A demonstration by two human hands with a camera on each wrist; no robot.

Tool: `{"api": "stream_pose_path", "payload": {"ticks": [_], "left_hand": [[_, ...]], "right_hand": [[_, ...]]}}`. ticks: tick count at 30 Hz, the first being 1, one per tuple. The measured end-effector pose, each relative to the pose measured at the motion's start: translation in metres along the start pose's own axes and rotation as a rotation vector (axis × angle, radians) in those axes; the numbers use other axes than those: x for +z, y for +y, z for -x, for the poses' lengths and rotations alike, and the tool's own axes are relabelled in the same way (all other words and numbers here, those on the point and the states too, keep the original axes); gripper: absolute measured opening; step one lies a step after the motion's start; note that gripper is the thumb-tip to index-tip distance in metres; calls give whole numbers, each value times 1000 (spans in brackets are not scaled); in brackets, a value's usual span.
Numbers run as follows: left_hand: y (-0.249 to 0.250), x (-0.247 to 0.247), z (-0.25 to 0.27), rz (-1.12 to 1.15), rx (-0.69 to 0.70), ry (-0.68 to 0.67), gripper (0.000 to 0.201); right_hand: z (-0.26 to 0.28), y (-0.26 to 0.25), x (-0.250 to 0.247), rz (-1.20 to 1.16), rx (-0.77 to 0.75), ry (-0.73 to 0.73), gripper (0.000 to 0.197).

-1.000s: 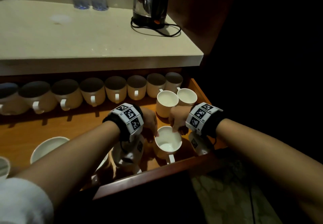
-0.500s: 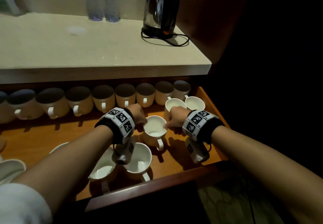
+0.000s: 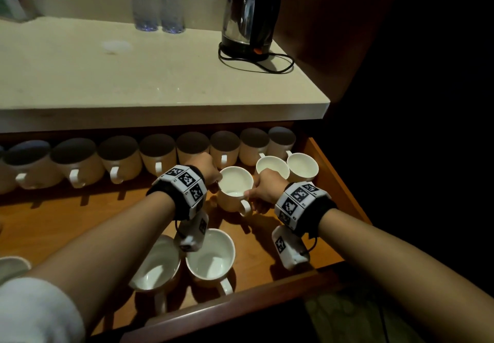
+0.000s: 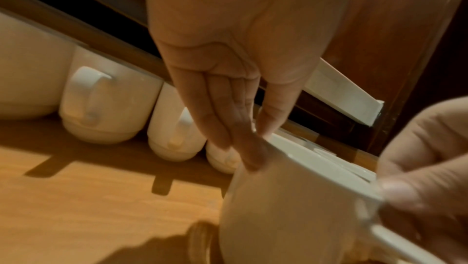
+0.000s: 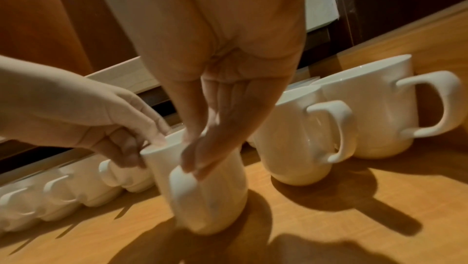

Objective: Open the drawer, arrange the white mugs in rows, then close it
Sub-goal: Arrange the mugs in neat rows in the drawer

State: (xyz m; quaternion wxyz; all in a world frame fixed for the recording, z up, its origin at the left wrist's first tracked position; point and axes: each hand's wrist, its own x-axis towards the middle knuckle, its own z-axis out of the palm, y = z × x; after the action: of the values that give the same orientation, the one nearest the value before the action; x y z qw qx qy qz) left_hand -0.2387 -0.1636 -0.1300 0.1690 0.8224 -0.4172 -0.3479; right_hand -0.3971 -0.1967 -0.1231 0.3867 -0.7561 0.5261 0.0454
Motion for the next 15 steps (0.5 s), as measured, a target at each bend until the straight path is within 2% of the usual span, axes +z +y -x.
{"api": "stream_pose_path", "payload": {"ticks": [4,7,10,15], "left_hand": [[4,-2,-5,-22,-18,-22,18],[8,0,-7,-34,23,-88,28],[12,3,-8,-79,29,-96,30],[10,1,-14,-86,13,-150,32]], "right_hand": [[-6,2,1,-28,-4,32,30],[-9,3,1,-24,-6,41,32],[-11,5,-2,-32,5,55,33],[-5,8,-4,14,10,-98,26]]}}
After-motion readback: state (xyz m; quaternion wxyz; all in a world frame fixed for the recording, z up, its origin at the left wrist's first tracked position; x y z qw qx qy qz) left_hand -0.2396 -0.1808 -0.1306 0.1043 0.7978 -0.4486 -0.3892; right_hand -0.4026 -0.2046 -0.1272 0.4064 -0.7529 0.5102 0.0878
